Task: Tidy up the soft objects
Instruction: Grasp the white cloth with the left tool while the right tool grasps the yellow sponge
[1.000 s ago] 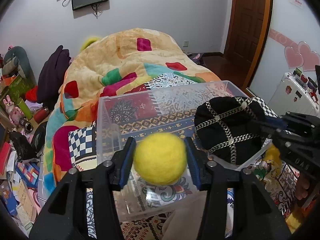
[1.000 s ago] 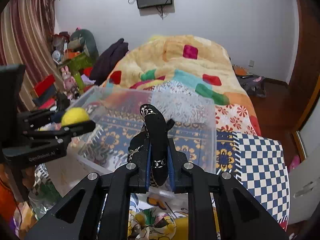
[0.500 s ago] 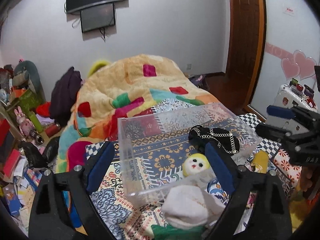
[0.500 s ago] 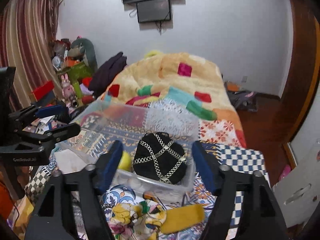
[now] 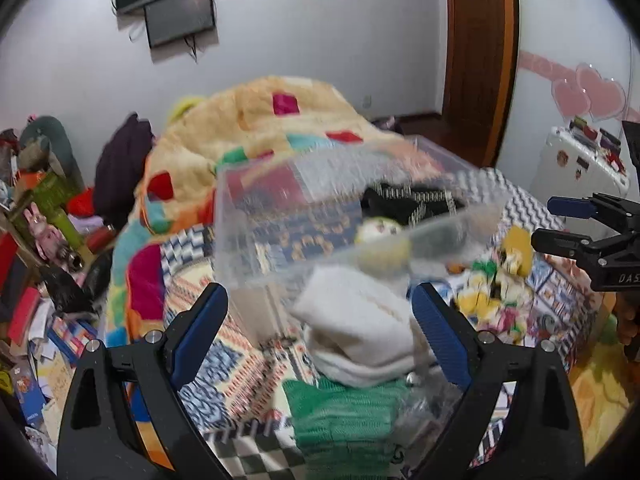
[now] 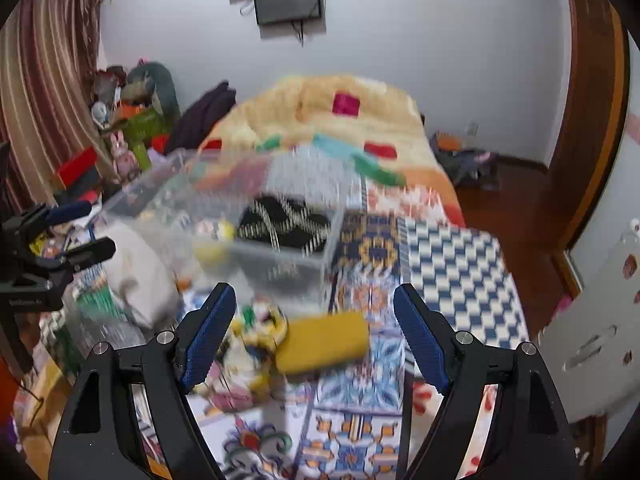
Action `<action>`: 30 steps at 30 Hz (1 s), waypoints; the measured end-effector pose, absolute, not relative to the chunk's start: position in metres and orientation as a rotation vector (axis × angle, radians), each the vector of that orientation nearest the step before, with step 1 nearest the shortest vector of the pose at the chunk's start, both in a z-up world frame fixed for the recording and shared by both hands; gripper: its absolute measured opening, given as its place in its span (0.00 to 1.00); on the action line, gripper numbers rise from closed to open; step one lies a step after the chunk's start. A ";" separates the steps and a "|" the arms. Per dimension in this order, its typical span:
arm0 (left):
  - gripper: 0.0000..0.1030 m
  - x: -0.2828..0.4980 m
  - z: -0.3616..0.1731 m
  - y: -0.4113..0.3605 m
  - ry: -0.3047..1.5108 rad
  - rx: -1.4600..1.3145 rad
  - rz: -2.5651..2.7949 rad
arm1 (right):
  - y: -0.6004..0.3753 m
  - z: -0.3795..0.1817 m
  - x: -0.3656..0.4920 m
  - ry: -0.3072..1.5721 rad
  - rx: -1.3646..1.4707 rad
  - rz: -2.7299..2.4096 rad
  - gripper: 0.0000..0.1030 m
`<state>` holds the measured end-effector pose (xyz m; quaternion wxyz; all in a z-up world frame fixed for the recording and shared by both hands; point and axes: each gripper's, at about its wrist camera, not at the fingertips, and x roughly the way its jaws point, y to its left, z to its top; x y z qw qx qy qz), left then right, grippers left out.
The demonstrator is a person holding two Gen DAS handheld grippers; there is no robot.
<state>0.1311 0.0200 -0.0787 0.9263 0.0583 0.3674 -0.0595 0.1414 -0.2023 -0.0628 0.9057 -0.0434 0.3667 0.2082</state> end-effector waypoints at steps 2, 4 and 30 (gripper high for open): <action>0.92 0.132 -0.086 0.021 0.776 0.115 -0.121 | -0.203 -0.077 0.141 0.796 -0.091 0.429 0.77; 0.92 0.132 -0.092 0.022 0.789 0.099 -0.125 | -0.206 -0.084 0.139 0.813 -0.084 0.426 0.77; 0.13 0.113 -0.089 0.020 0.746 0.029 -0.193 | -0.236 -0.106 0.164 0.913 0.119 0.463 0.27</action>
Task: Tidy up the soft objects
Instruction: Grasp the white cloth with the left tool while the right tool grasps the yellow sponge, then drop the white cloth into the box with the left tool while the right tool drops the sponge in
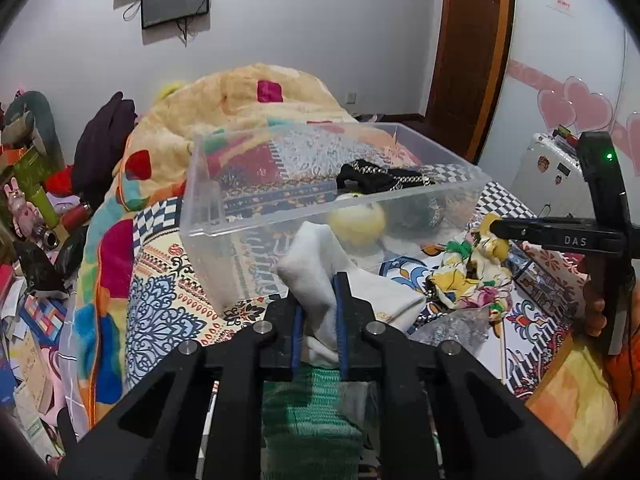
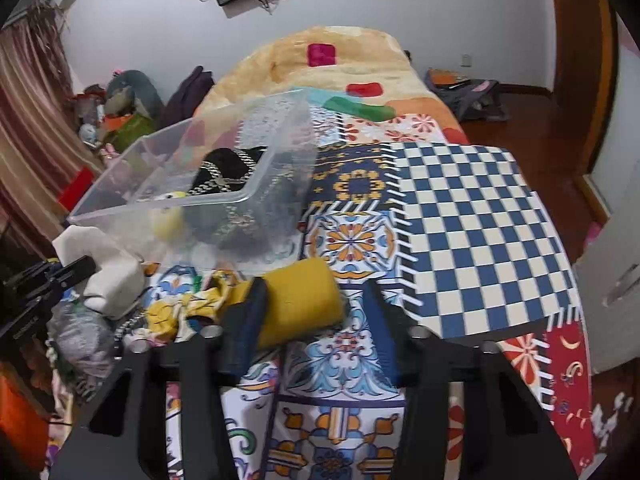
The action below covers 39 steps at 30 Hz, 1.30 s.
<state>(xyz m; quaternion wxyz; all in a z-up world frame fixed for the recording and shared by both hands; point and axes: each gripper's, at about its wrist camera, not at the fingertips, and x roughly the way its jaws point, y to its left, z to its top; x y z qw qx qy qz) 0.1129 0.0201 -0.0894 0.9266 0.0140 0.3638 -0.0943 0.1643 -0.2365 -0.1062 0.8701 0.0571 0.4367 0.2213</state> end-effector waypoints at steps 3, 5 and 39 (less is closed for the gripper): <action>0.12 0.109 -0.082 0.024 0.720 0.021 -0.186 | -0.235 -0.104 0.160 0.894 0.110 0.459 0.24; 0.12 0.107 -0.075 0.027 0.696 0.015 -0.182 | -0.233 -0.100 0.155 0.874 0.089 0.447 0.22; 0.08 0.173 -0.016 0.038 0.488 0.045 -0.130 | -0.185 -0.017 0.178 0.615 0.013 0.495 0.21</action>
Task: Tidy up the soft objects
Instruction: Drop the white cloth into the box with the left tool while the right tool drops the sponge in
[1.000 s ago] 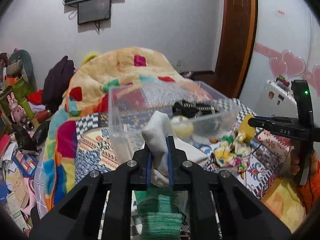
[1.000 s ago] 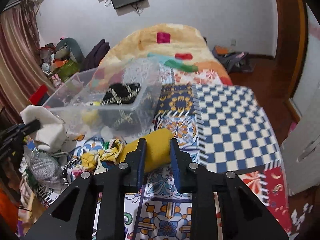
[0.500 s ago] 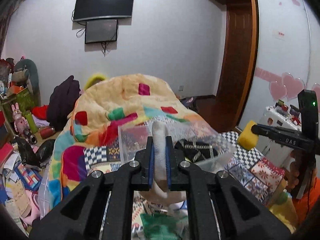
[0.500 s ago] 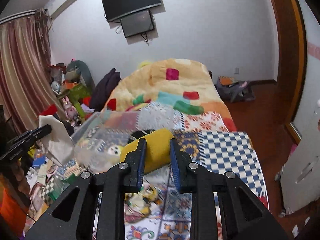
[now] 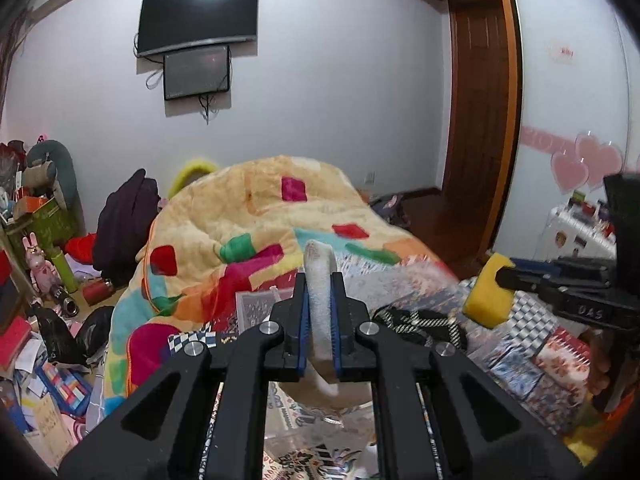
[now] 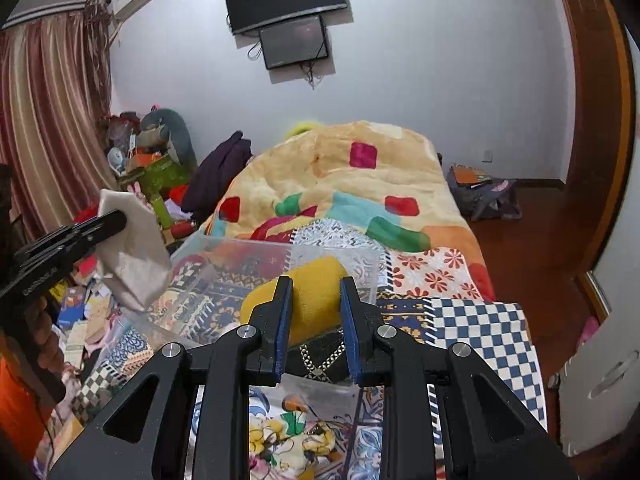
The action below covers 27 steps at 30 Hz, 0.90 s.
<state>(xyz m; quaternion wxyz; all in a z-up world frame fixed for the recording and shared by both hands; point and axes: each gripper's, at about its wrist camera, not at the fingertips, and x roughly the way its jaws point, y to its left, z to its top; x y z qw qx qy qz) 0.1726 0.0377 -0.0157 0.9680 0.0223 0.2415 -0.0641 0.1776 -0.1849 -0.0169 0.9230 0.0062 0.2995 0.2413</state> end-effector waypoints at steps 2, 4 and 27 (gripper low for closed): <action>0.08 0.183 -0.028 0.037 0.523 0.059 -0.131 | -0.180 -0.024 0.184 0.636 -0.003 0.501 0.21; 0.08 0.190 -0.040 0.036 0.559 0.068 -0.134 | -0.177 -0.030 0.187 0.652 -0.014 0.503 0.21; 0.64 0.178 -0.049 0.027 0.670 0.041 -0.202 | -0.156 -0.044 0.180 0.735 -0.108 0.524 0.46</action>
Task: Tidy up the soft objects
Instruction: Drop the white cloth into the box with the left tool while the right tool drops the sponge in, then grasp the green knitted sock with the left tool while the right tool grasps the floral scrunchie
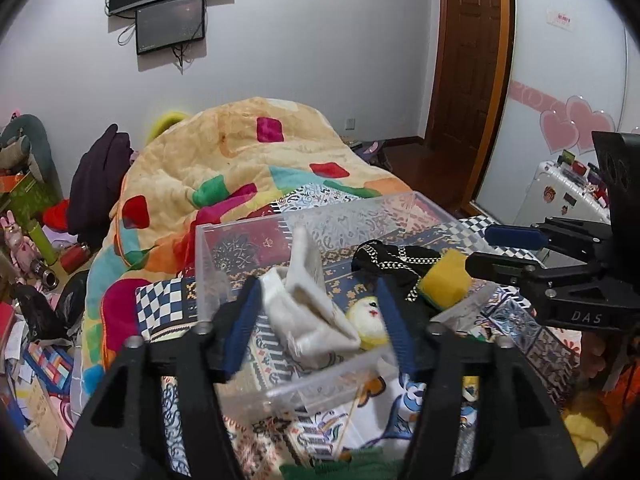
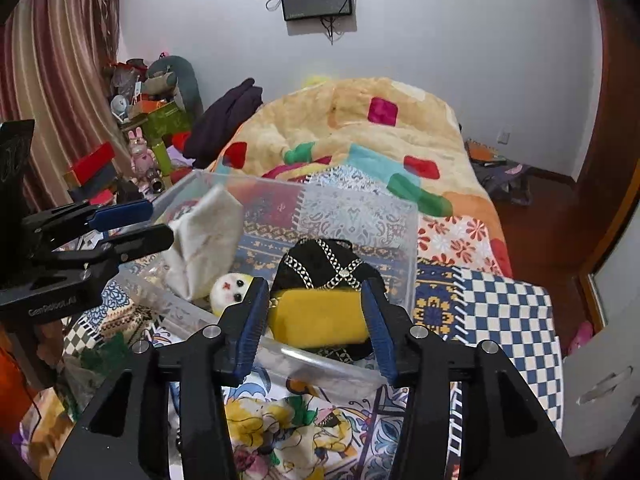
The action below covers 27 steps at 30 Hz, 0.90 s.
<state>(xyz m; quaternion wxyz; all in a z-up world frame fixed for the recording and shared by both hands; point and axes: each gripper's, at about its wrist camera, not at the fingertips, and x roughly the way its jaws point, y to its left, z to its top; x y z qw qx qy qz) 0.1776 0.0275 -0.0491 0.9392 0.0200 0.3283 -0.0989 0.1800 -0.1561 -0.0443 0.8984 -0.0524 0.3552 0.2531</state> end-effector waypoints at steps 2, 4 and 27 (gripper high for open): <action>0.76 0.169 -0.046 0.031 0.665 0.029 -0.190 | -0.159 -0.038 0.174 0.722 -0.105 0.524 0.58; 0.80 0.160 -0.046 0.034 0.670 0.022 -0.193 | -0.162 -0.035 0.169 0.704 -0.105 0.515 0.70; 0.89 0.076 -0.108 0.084 0.876 -0.144 -0.104 | -0.179 -0.100 0.123 0.900 -0.040 0.521 0.80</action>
